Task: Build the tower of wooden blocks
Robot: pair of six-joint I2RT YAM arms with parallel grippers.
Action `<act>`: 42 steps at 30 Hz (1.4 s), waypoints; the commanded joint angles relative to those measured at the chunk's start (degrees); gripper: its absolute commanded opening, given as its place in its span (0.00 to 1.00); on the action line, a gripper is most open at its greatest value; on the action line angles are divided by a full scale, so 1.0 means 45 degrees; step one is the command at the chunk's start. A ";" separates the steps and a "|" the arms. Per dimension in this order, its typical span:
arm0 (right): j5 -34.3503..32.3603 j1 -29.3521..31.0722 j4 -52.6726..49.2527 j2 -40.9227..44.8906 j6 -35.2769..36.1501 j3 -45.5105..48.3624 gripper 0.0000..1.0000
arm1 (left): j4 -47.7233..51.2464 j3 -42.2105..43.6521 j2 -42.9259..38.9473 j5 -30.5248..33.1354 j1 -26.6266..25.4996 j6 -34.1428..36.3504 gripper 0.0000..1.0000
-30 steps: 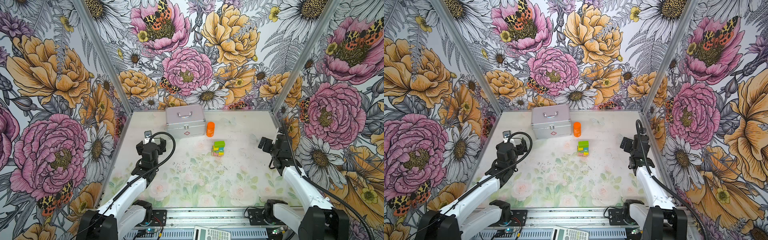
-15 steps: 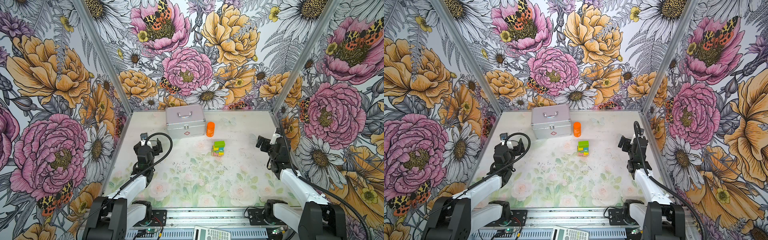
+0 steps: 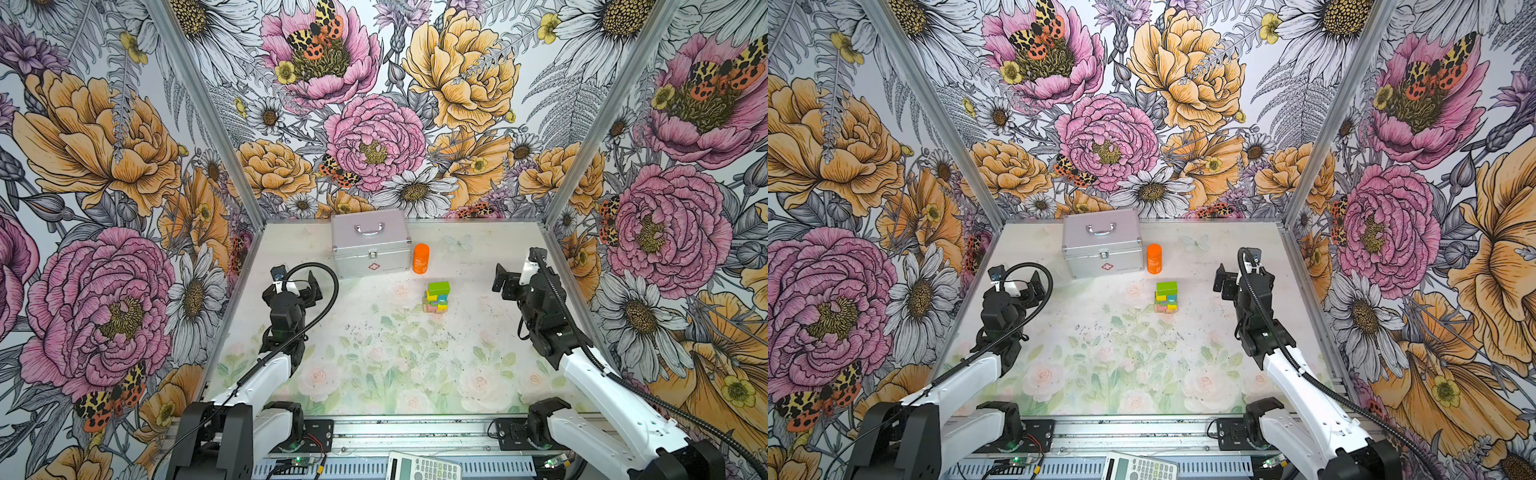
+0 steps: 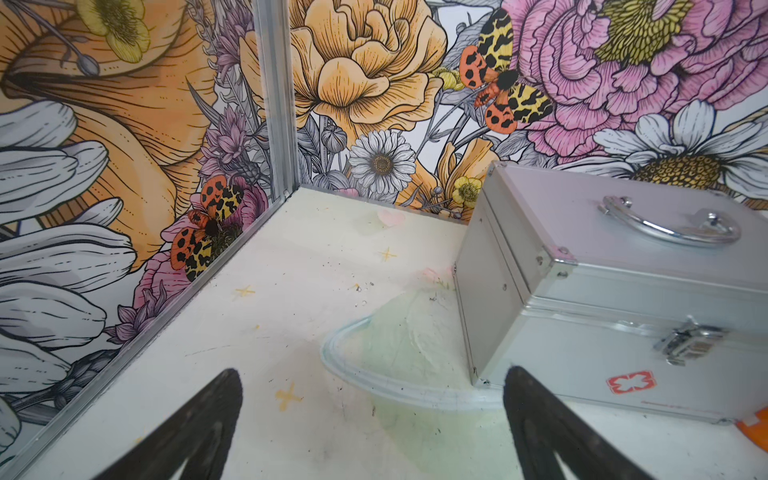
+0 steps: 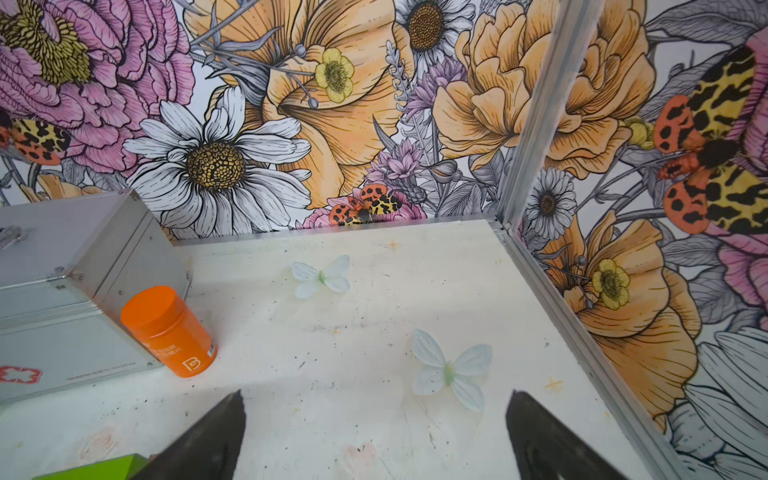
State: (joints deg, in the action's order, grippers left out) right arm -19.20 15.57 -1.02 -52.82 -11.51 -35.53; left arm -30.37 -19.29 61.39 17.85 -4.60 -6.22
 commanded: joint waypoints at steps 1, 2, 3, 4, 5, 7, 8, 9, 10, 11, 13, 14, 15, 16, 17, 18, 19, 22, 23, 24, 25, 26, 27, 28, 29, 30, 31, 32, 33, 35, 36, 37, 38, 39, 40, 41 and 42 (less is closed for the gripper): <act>-0.0618 0.0627 -0.0283 -0.0331 -0.0327 0.0067 1.00 | -0.0057 0.0135 -0.0511 0.0781 -0.0278 -0.0386 0.99; -0.0577 0.0927 -0.0318 -0.0515 -0.0350 -0.0061 1.00 | 0.0480 -0.0091 -0.0800 0.0958 -0.0410 -0.0250 0.99; -0.0632 0.1270 -0.0359 -0.0754 -0.0283 -0.0176 1.00 | 0.0995 -0.0380 -0.1052 0.0985 -0.0446 -0.0014 0.99; -0.0681 0.1536 -0.0403 -0.0922 -0.0268 -0.0288 1.00 | 0.1444 -0.0667 -0.1225 0.1056 -0.0500 0.0220 0.99; -0.0809 0.1827 -0.0471 -0.1102 -0.0391 -0.0410 1.00 | 0.1966 -0.1047 -0.1383 0.1234 -0.0529 0.0423 0.99; -0.0850 0.2270 -0.0321 -0.1293 -0.0436 -0.0464 1.00 | 0.2908 -0.1754 -0.1551 0.1582 -0.0521 0.0642 0.99; -0.0913 0.2390 -0.0236 -0.1382 -0.0312 -0.0462 1.00 | 0.3321 -0.2125 -0.1620 0.1658 -0.0492 0.0740 0.99; -0.1100 0.2419 -0.0171 -0.1484 -0.0145 -0.0448 1.00 | 0.3671 -0.2460 -0.1689 0.1598 -0.0482 0.0854 0.99; -0.1299 0.2401 -0.0118 -0.1568 0.0004 -0.0445 1.00 | 0.3883 -0.2689 -0.1706 0.1553 -0.0481 0.0909 0.99; -0.1596 0.2380 -0.0051 -0.1654 0.0236 -0.0426 1.00 | 0.4071 -0.2897 -0.1742 0.1542 -0.0486 0.0921 0.99; -0.1767 0.2323 0.0063 -0.1775 0.0486 -0.0389 1.00 | 0.4132 -0.2933 -0.1816 0.1542 -0.0550 0.0903 0.99; -0.1716 0.2240 0.0122 -0.1811 0.0479 -0.0350 1.00 | 0.4113 -0.2829 -0.1883 0.1575 -0.0597 0.0877 0.99; -0.1587 0.2143 0.0207 -0.1826 0.0477 -0.0326 1.00 | 0.4051 -0.2661 -0.1934 0.1598 -0.0641 0.0845 0.99; -0.1388 0.2044 0.0324 -0.1846 0.0477 -0.0265 1.00 | 0.3936 -0.2427 -0.1995 0.1642 -0.0671 0.0851 0.99; -0.1320 0.1946 0.0362 -0.1873 0.0521 -0.0233 1.00 | 0.3864 -0.2177 -0.2064 0.1817 -0.0732 0.0858 0.99; -0.1331 0.1897 0.0363 -0.1864 0.0612 -0.0230 1.00 | 0.3746 -0.1947 -0.2126 0.2004 -0.0754 0.0884 0.99; -0.1430 0.1873 0.0408 -0.1852 0.0814 -0.0179 1.00 | 0.3427 -0.1592 -0.2202 0.2171 -0.0726 0.0913 0.99; -0.2171 0.1857 0.1112 -0.1656 0.1283 0.0336 1.00 | 0.2002 -0.0538 -0.2370 0.2923 -0.0912 0.0912 0.99; -0.2273 0.1862 0.1210 -0.1572 0.1399 0.0441 1.00 | 0.1615 -0.0363 -0.2372 0.3120 -0.1009 0.0880 0.99; -0.2438 0.1852 0.1249 -0.1512 0.1468 0.0499 1.00 | 0.1284 -0.0217 -0.2297 0.3123 -0.0999 0.0889 0.99; -0.2528 0.1840 0.1308 -0.1433 0.1572 0.0579 1.00 | 0.0786 -0.0066 -0.2129 0.3116 -0.1030 0.0917 0.99; -0.2643 0.1825 0.1310 -0.1376 0.1674 0.0652 1.00 | 0.0441 0.0036 -0.1922 0.3188 -0.1033 0.0988 0.99; -0.2835 0.1785 0.1319 -0.1332 0.1680 0.0714 1.00 | 0.0312 0.0079 -0.1720 0.3279 -0.1057 0.1020 0.99; -0.2912 0.1723 0.1353 -0.1233 0.1673 0.0803 1.00 | 0.0276 0.0139 -0.1511 0.3316 -0.1043 0.1107 0.99; -0.2902 0.1651 0.1570 -0.1124 0.1578 0.0980 1.00 | 0.0073 0.0252 -0.1341 0.3320 -0.1067 0.1164 0.99; -0.2829 0.1570 0.1927 -0.1032 0.1575 0.1168 1.00 | -0.0234 0.0401 -0.1173 0.3231 -0.1060 0.1208 0.99; -0.2833 0.1459 0.2410 -0.0979 0.1616 0.1352 1.00 | -0.0655 0.0603 -0.0988 0.2997 -0.1047 0.1326 0.99; -0.2876 0.1310 0.2869 -0.0987 0.1735 0.1474 1.00 | -0.1252 0.0801 -0.0767 0.2666 -0.0997 0.1474 0.99; -0.2881 0.1153 0.3245 -0.1070 0.1902 0.1561 1.00 | -0.1780 0.0933 -0.0475 0.2304 -0.0848 0.1632 0.99; -0.3022 0.0788 0.3276 -0.1286 0.1971 0.1377 1.00 | -0.2451 0.0867 0.0394 0.1606 -0.0266 0.1691 0.99; -0.3000 0.0698 0.3357 -0.1307 0.2073 0.1389 1.00 | -0.2596 0.0689 0.0814 0.1338 0.0047 0.1554 0.99; -0.3086 0.0616 0.3465 -0.1304 0.2074 0.1451 1.00 | -0.2588 0.0366 0.1307 0.1054 0.0462 0.1231 0.99; -0.3020 0.0536 0.3500 -0.1245 0.1962 0.1530 1.00 | -0.2466 0.0049 0.1782 0.0653 0.0920 0.0834 0.99; -0.2924 0.0488 0.3632 -0.1134 0.1971 0.1689 1.00 | -0.2548 -0.0215 0.2195 0.0151 0.1234 0.0480 0.99; -0.2942 0.0435 0.3747 -0.0961 0.1948 0.1860 1.00 | -0.2584 -0.0477 0.2599 -0.0701 0.1618 0.0163 0.99; -0.2836 0.0342 0.3760 -0.0752 0.1928 0.1978 1.00 | -0.2176 -0.0779 0.2899 -0.1095 0.1764 0.0152 0.99; -0.2653 0.0265 0.3794 -0.0569 0.1956 0.2099 1.00 | -0.1940 -0.0843 0.3067 -0.1010 0.1748 0.0127 0.99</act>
State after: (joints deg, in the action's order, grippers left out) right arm -31.48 17.47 13.08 -57.74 -3.33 -27.73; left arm -37.47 -20.10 73.41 20.34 1.89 -3.01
